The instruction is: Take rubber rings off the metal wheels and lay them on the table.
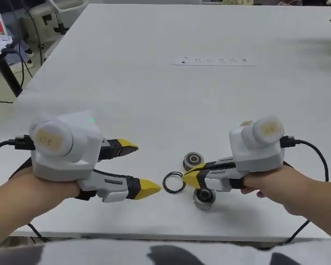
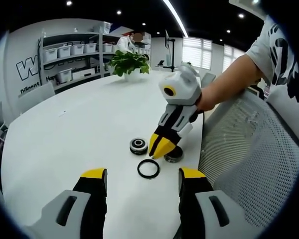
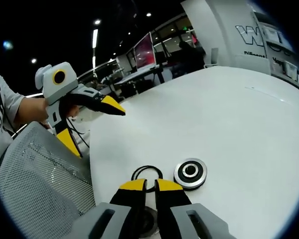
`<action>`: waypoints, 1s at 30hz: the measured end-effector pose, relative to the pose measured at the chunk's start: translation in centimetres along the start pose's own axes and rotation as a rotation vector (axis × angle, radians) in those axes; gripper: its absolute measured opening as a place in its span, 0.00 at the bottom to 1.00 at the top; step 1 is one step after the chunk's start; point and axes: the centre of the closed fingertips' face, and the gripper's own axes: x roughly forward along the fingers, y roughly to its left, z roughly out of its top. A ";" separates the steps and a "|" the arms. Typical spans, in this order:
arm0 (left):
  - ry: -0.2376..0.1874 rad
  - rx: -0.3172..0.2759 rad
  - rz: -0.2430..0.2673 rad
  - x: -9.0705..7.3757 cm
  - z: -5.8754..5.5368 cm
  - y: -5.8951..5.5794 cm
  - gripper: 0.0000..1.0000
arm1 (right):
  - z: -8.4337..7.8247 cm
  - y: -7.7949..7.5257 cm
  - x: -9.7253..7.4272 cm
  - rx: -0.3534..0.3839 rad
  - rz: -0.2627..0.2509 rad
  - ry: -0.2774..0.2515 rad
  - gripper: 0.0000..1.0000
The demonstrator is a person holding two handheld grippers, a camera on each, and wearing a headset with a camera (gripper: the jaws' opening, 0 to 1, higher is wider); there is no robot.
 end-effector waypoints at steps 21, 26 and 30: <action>0.001 -0.009 -0.016 1.3 1.4 0.9 0.54 | 2.4 -2.0 -2.5 0.006 -0.047 -0.078 0.12; -0.015 -0.021 -0.018 1.9 2.1 1.5 0.53 | 2.7 -2.4 -3.0 0.008 -0.062 -0.089 0.13; -0.015 -0.020 -0.018 2.4 2.4 1.8 0.53 | 2.7 -2.9 -3.4 -0.004 -0.078 -0.091 0.14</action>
